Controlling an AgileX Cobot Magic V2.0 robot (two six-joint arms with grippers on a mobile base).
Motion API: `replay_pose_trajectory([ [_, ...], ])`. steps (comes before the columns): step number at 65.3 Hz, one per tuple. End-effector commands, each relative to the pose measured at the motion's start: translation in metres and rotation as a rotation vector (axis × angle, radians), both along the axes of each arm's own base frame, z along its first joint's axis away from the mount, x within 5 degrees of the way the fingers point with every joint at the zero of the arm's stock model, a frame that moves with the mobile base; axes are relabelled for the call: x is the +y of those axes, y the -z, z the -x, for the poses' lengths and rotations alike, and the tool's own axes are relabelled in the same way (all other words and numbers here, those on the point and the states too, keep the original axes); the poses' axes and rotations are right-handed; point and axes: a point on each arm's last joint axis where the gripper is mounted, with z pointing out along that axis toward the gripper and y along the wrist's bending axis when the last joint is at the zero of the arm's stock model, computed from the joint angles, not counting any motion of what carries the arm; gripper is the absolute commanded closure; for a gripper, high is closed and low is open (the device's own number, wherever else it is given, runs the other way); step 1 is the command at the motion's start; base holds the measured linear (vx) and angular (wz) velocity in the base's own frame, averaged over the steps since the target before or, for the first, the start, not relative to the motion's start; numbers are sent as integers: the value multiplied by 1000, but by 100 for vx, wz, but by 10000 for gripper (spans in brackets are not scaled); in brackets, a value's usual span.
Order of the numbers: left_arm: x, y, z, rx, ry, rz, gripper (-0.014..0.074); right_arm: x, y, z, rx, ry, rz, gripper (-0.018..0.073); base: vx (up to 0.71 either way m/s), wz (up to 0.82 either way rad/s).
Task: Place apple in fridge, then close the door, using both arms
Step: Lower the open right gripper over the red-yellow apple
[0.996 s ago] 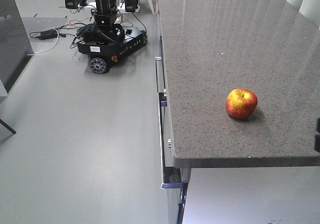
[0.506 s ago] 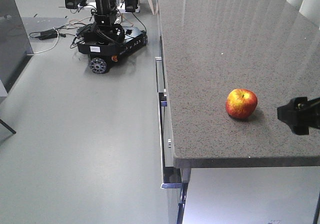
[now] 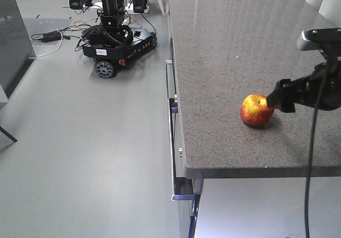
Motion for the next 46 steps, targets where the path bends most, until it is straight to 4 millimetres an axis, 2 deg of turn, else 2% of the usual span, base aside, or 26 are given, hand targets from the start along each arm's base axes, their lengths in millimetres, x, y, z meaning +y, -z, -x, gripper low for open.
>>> replay_pose_trajectory([
  [1, 0, 2, 0, -58, 3, 16, 602, 1, -15, -18, -53, 12, -53, -84, 0, 0],
  [23, 0, 2, 0, -58, 3, 16, 602, 1, 17, -77, 61, 87, -106, -72, 0, 0],
  [34, 0, 2, 0, -58, 3, 16, 602, 0, 36, -97, 84, 105, -113, -64, 0, 0],
  [46, 0, 2, 0, -58, 3, 16, 602, 0, 50, -108, 97, 121, -122, -36, 0, 0],
])
